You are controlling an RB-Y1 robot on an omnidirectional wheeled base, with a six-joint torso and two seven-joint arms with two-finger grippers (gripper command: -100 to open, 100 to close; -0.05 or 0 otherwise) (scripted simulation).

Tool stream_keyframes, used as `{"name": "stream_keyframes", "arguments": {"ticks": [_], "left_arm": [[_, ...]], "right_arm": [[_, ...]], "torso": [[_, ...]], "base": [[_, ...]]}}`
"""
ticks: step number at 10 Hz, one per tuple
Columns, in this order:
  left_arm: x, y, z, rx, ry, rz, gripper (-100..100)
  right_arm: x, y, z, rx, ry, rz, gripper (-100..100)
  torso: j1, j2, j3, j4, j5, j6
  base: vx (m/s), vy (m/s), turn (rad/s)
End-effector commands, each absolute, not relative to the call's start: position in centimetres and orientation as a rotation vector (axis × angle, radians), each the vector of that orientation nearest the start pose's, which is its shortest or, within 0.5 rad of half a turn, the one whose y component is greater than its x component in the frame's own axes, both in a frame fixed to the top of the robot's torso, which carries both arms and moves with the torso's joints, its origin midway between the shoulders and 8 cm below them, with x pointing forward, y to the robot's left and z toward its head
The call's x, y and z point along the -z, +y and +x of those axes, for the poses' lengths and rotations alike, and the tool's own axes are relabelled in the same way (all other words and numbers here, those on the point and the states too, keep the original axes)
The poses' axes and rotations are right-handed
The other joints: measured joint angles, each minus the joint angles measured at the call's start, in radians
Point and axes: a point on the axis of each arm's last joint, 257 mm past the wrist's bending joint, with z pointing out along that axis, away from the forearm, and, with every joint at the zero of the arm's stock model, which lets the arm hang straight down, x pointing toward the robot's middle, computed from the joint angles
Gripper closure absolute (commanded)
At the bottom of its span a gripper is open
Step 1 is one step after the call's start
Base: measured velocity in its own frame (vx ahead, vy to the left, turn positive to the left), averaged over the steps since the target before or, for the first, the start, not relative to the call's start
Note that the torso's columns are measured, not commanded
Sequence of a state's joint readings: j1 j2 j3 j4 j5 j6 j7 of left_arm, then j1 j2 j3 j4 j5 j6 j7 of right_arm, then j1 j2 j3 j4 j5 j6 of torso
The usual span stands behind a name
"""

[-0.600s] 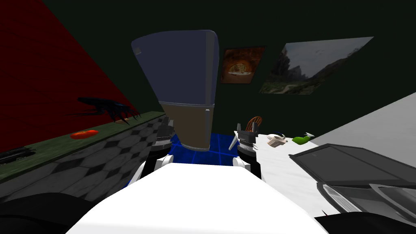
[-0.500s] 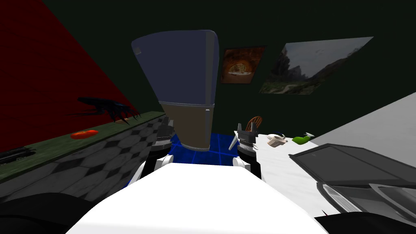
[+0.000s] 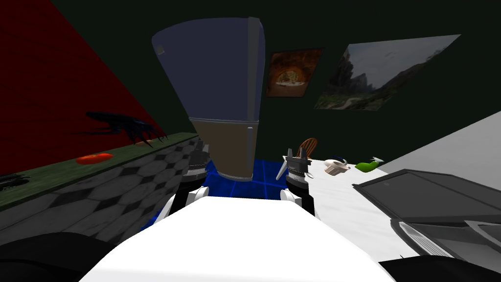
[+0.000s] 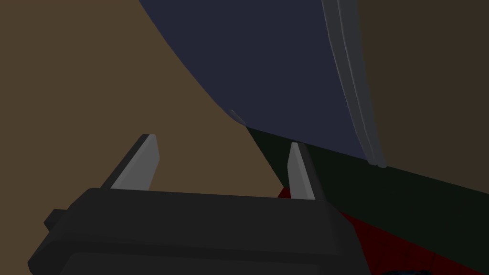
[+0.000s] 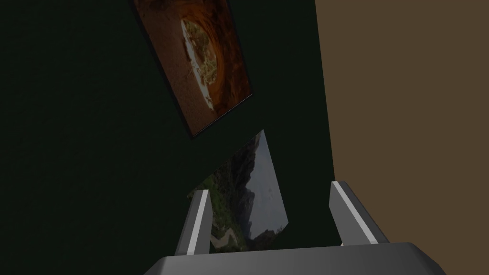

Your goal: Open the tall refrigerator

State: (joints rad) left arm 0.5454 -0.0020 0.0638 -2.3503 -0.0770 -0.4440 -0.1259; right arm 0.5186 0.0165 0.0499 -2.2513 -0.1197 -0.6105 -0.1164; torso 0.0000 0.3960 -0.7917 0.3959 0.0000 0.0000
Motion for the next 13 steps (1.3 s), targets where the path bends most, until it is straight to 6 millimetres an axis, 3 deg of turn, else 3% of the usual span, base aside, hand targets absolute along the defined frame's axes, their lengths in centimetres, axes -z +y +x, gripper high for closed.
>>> {"name": "stream_keyframes", "arguments": {"ticks": [1, 3, 4, 6, 13], "left_arm": [[-3.1, 29.5, 33.4, 1.047, 0.7, -0.574, 0], [-3.1, 29.5, 33.4, 1.047, 0.7, -0.574, 0], [-3.3, 29.0, 33.7, 1.051, 0.727, -0.546, -100], [-3.7, 28.3, 34.2, 1.054, 0.76, -0.51, -100], [-6.7, 26.5, 37.0, 1.055, 0.805, -0.44, -100]], "right_arm": [[-2.5, -28.2, 32.9, -1.533, 0.435, 0.739, 0], [-2.5, -28.2, 32.9, -1.533, 0.435, 0.739, 0], [-2.5, -28.2, 32.9, -1.533, 0.435, 0.739, 0], [-2.5, -28.2, 32.9, -1.533, 0.435, 0.74, 0], [-2.5, -28.2, 32.9, -1.533, 0.435, 0.74, 0]], "torso": [[0.0, 0.074, -0.147, 0.074, 0.0, 0.0], [0.0, 0.222, -0.443, 0.221, 0.0, 0.0], [0.0, 0.295, -0.59, 0.295, 0.0, 0.0], [0.0, 0.338, -0.679, 0.338, 0.0, 0.0], [0.0, 0.342, -0.685, 0.342, 0.0, 0.0]], "base": [[0.0, 0.0, 0.0], [0.0, 0.0, 0.0], [0.01, -0.007, 0.001], [0.01, -0.019, 0.0], [0.026, -0.043, 0.0]]}}
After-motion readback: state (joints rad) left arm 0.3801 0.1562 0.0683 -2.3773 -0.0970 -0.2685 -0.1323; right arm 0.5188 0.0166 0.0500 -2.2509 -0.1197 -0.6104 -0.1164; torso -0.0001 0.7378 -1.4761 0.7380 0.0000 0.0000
